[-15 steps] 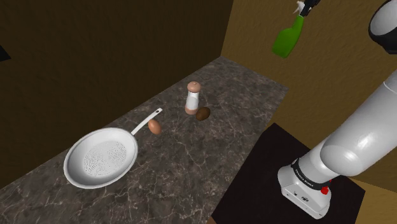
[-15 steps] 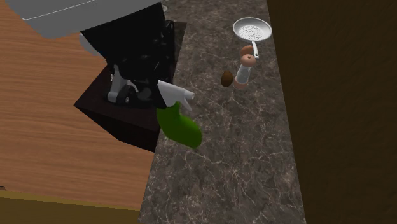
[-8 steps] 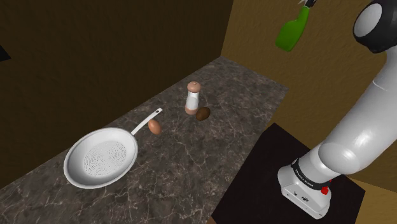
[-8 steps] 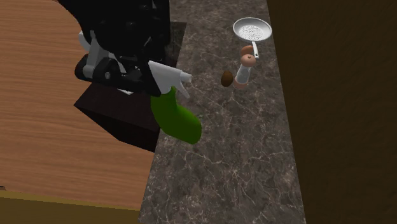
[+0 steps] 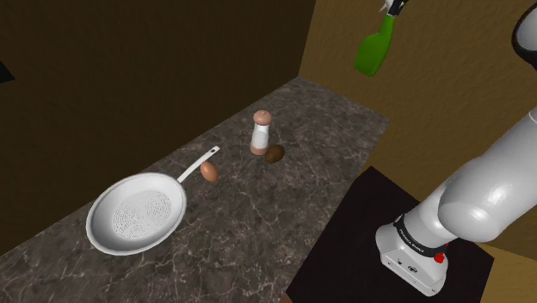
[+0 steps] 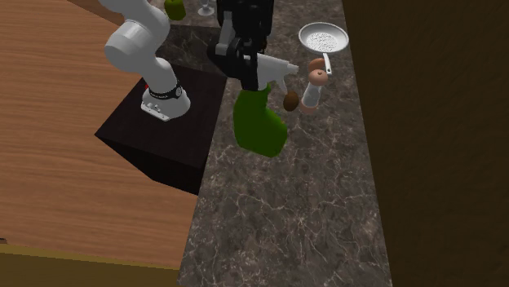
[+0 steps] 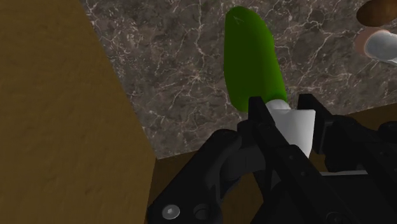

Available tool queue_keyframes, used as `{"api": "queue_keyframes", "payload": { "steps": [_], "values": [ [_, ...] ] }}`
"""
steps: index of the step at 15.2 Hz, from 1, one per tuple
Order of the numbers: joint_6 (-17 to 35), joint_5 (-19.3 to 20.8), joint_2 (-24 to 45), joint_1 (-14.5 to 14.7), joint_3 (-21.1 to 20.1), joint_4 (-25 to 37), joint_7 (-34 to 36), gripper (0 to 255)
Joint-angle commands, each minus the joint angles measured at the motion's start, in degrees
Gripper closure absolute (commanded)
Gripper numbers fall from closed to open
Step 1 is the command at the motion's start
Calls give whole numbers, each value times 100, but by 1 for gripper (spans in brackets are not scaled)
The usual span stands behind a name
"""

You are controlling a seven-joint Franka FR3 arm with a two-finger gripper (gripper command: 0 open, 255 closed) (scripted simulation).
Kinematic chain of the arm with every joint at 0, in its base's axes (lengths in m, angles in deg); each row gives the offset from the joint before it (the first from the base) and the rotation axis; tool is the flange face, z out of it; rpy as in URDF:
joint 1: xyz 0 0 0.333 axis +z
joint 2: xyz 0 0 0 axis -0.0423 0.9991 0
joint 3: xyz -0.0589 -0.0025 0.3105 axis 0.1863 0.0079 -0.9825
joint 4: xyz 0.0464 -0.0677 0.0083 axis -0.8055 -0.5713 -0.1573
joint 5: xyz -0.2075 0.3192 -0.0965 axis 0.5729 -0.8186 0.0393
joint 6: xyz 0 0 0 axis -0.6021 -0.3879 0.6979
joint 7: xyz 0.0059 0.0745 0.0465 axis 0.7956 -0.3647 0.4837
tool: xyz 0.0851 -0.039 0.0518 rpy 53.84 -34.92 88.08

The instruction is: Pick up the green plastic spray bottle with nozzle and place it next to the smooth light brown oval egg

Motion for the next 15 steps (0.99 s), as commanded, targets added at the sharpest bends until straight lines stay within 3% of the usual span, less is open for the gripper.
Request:
{"api": "queue_keyframes", "payload": {
  "steps": [1, 8, 15],
  "values": [
    [206, 188, -282, 247, -188, -403, 380, 255],
    [744, 403, -637, 773, -778, -1172, 1432, 255],
    [1181, 413, -595, 1196, -1281, -1518, 2337, 255]
  ]
}}
